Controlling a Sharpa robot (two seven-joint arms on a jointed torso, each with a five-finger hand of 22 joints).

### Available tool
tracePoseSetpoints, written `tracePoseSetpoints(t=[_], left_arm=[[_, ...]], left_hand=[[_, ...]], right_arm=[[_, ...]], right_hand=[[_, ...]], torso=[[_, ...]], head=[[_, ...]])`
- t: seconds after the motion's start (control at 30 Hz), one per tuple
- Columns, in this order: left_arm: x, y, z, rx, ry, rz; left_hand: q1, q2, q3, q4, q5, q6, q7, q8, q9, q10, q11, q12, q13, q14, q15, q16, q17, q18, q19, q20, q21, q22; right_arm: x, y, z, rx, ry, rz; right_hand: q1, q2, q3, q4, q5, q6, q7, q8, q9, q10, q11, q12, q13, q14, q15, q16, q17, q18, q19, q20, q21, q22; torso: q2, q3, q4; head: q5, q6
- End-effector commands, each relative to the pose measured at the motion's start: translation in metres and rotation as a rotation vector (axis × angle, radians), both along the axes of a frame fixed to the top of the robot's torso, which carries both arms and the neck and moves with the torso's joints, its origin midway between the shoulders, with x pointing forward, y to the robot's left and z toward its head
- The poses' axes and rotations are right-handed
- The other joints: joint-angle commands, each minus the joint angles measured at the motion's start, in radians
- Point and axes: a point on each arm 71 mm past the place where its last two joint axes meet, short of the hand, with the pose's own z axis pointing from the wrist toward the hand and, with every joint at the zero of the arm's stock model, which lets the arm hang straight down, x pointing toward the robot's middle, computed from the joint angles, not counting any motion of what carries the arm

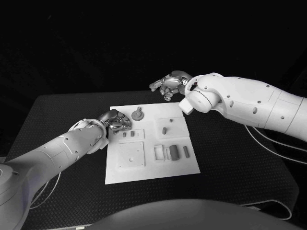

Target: Assemble the parts on the task board

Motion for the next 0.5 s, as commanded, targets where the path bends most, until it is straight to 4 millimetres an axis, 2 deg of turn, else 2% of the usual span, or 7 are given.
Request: tracePoseSetpoints(t=[0.03, 0.5], left_arm=[[-0.0021, 0.0012, -0.004, 0.009, 0.023, 0.0], [-0.0022, 0.0018, -0.0041, 0.006, 0.028, 0.001]], left_hand=[[-0.002, -0.006, -0.007, 0.002, 0.003, -0.001, 0.01, -0.008, -0.002, -0.003, 0.009, -0.003, -0.001, -0.005, 0.005, -0.007, 0.001, 0.072, -0.006, 0.004, 0.005, 0.023], [0.001, -0.019, -0.017, 0.001, 0.002, -0.019, 0.015, -0.024, -0.013, 0.001, 0.013, 0.003, -0.001, -0.004, 0.009, -0.004, 0.004, 0.079, -0.005, 0.01, 0.01, 0.023]], right_arm=[[-0.0004, 0.0011, 0.0004, 0.003, 0.001, 0.009], [-0.0001, 0.0003, 0.0002, 0.0, 0.003, 0.001]], right_hand=[[-0.004, -0.005, 0.0, 0.004, 0.001, -0.013, 0.005, -0.005, -0.001, -0.009, 0.003, -0.006, 0.001, -0.009, 0.0, -0.006, 0.0, 0.015, -0.004, -0.005, -0.007, 0.009], [-0.004, -0.008, 0.0, 0.004, 0.001, -0.02, 0.008, -0.008, -0.001, -0.012, 0.006, -0.006, 0.001, -0.01, 0.003, -0.007, 0.0, 0.015, -0.005, -0.004, -0.008, 0.009]], torso=[[0.0, -0.0003, 0.0001], [0.0, -0.0001, 0.0]], head=[[0.0, 0.0], [0.002, 0.0]])
